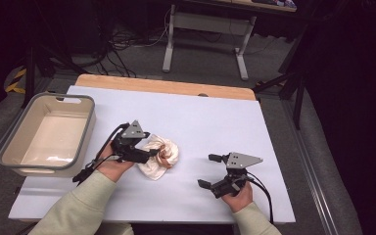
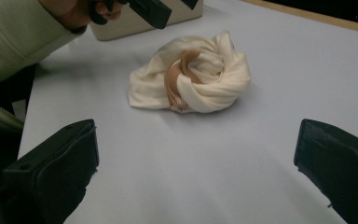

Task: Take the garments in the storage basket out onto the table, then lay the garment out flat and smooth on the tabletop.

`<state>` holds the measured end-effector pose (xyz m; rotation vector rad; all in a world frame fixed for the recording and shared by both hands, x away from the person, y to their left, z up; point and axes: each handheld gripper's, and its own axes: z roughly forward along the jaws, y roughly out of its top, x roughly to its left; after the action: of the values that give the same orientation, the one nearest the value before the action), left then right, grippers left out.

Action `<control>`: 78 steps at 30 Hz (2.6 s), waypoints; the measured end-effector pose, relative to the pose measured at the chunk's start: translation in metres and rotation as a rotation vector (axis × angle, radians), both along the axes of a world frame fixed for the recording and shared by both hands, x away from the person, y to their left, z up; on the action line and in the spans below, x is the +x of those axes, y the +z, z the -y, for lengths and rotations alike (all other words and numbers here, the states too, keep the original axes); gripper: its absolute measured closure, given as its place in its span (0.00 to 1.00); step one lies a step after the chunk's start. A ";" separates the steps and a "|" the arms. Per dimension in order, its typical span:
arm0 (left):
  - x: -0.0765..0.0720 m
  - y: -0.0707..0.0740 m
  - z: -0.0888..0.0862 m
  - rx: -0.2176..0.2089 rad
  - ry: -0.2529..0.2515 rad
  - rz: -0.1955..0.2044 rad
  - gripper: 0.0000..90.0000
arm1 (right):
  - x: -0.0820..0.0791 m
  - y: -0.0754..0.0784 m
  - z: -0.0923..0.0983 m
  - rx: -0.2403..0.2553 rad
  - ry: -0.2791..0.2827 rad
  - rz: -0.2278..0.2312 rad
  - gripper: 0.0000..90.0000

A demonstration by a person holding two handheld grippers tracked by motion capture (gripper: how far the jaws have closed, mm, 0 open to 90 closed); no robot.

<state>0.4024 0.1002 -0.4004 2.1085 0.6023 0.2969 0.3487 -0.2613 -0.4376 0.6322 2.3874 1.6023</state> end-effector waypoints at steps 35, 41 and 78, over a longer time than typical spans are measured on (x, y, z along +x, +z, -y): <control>-0.025 -0.027 -0.039 0.029 0.020 -0.115 0.66 | 0.052 0.031 -0.099 -0.158 0.067 -0.067 0.67; -0.020 -0.035 -0.036 0.038 0.038 -0.124 0.64 | 0.065 0.021 -0.110 -0.178 0.044 -0.127 0.60; -0.006 -0.053 -0.024 0.067 0.013 -0.180 0.96 | 0.077 0.049 -0.052 -0.196 -0.092 -0.103 0.98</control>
<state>0.3968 0.1237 -0.4538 2.2118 0.7200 0.1371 0.4255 -0.2091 -0.3889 0.7891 2.5080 1.3094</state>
